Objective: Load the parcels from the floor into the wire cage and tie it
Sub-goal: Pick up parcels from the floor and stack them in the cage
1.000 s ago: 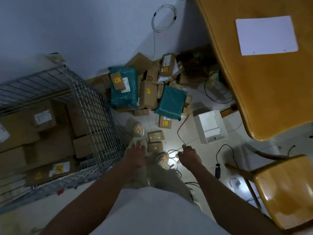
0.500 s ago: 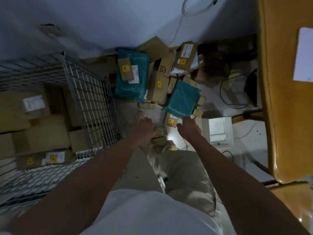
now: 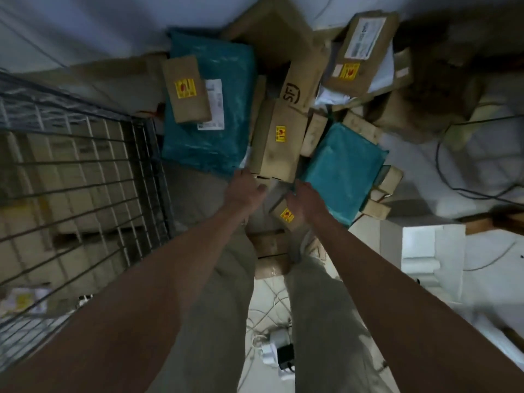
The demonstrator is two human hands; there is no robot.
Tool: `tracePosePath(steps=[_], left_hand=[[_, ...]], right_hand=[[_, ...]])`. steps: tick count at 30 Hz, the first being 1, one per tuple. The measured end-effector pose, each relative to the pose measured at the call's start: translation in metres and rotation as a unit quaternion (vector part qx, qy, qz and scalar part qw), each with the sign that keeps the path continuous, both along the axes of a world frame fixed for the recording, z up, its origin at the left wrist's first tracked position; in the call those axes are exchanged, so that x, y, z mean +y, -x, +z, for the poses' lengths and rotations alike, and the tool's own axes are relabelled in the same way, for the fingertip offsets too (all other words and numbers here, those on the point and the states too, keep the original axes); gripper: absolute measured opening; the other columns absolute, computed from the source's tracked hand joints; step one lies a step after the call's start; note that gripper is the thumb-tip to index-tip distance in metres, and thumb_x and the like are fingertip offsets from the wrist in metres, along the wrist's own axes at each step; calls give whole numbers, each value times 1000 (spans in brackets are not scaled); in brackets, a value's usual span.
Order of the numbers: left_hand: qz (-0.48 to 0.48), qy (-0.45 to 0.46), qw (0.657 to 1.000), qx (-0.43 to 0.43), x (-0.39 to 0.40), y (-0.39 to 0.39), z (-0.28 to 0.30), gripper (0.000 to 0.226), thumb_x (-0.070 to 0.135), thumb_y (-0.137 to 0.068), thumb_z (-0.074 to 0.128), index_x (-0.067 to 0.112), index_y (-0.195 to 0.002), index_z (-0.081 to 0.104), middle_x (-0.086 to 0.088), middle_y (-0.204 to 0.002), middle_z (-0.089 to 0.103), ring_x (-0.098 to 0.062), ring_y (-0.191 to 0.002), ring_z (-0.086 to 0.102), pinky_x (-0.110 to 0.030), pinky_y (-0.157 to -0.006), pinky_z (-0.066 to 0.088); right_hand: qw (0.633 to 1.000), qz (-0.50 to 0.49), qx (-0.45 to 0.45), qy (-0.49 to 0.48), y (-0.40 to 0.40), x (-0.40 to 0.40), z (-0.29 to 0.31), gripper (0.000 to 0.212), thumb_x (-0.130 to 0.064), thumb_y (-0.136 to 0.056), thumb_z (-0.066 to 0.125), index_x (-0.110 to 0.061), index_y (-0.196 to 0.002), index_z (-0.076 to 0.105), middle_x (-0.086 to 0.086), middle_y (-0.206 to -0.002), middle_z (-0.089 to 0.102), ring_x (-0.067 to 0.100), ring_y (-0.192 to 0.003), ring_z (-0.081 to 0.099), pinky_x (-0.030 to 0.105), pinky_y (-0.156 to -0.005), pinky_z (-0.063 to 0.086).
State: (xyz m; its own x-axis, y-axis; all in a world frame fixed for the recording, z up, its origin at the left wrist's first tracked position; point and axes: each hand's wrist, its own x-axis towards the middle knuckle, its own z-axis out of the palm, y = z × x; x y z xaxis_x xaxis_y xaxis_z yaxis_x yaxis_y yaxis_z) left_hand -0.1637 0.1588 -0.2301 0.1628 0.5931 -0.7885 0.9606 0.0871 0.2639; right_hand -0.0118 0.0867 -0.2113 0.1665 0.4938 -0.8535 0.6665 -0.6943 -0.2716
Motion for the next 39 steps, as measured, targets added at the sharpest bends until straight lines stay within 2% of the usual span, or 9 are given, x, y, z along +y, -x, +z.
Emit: tracePosePath(steps=[6,10,13,20,24,28,31,35,39], left_hand=[[171,-1,985,-7,25,-31,-85,76,47,-88,67,5,-144,38,-18,-141,48,-36,-127,52,-48,-102,49],[157,-15,987,28,21,-37,-101,38,43,-93,66,8,-106,58,-11,-108,64,-28,-100,65,-33,-76,53],[183,4,983,12,11,-28,-79,41,47,-86,71,8,-96,66,-3,-94,68,-19,-84,65,-24,-62,49],[343,88,932,-74,-45,25,62,24,29,-83,82,11,-99,78,-2,-89,75,-19,-87,71,-33,-85,59],[454,128,870,-141,-85,45,163,24,19,-84,85,1,-97,76,-13,-95,76,-20,-78,70,-29,-72,59],[525,122,807,-240,-125,50,262,7,19,-88,81,13,-92,80,-12,-106,77,-31,-100,73,-46,-92,60],[565,92,772,-275,-157,58,327,10,22,-95,72,18,-88,77,-5,-91,78,-27,-89,71,-43,-91,60],[603,59,740,-293,-196,79,386,25,30,-93,74,12,-110,77,-2,-88,80,-21,-82,73,-35,-84,62],[653,28,676,-341,-216,119,438,27,34,-99,67,11,-107,76,-12,-103,78,-31,-93,75,-43,-87,63]], right_hand=[[999,-44,-17,-17,-40,17,-79,33,-20,-104,45,2,-127,56,24,-131,57,40,-118,56,41,-93,45],[990,-142,14,-12,-53,12,-101,38,-33,-105,38,-4,-121,56,18,-134,56,33,-116,54,36,-92,39],[979,-201,28,0,-58,4,-89,48,-39,-104,38,-2,-131,53,18,-138,55,32,-120,54,35,-94,39],[979,-197,49,-8,-58,-19,52,66,-44,-103,42,-10,-157,26,16,-157,37,33,-140,40,37,-114,34],[974,-206,89,-31,-49,-35,154,65,-41,-98,51,-12,-152,31,9,-139,50,28,-121,52,36,-99,43],[956,-213,177,-97,-38,-64,253,46,-27,-102,59,-10,-141,41,1,-120,59,25,-112,60,34,-87,48],[949,-195,203,-139,-31,-87,314,42,-33,-99,62,-18,-135,47,0,-120,63,10,-102,64,20,-74,53],[944,-174,218,-176,-7,-103,373,59,-51,-86,66,-20,-134,51,1,-123,66,15,-107,67,34,-85,58],[945,-104,213,-225,36,-105,424,65,-61,-86,65,-24,-137,49,-5,-124,65,13,-110,65,27,-81,55]])
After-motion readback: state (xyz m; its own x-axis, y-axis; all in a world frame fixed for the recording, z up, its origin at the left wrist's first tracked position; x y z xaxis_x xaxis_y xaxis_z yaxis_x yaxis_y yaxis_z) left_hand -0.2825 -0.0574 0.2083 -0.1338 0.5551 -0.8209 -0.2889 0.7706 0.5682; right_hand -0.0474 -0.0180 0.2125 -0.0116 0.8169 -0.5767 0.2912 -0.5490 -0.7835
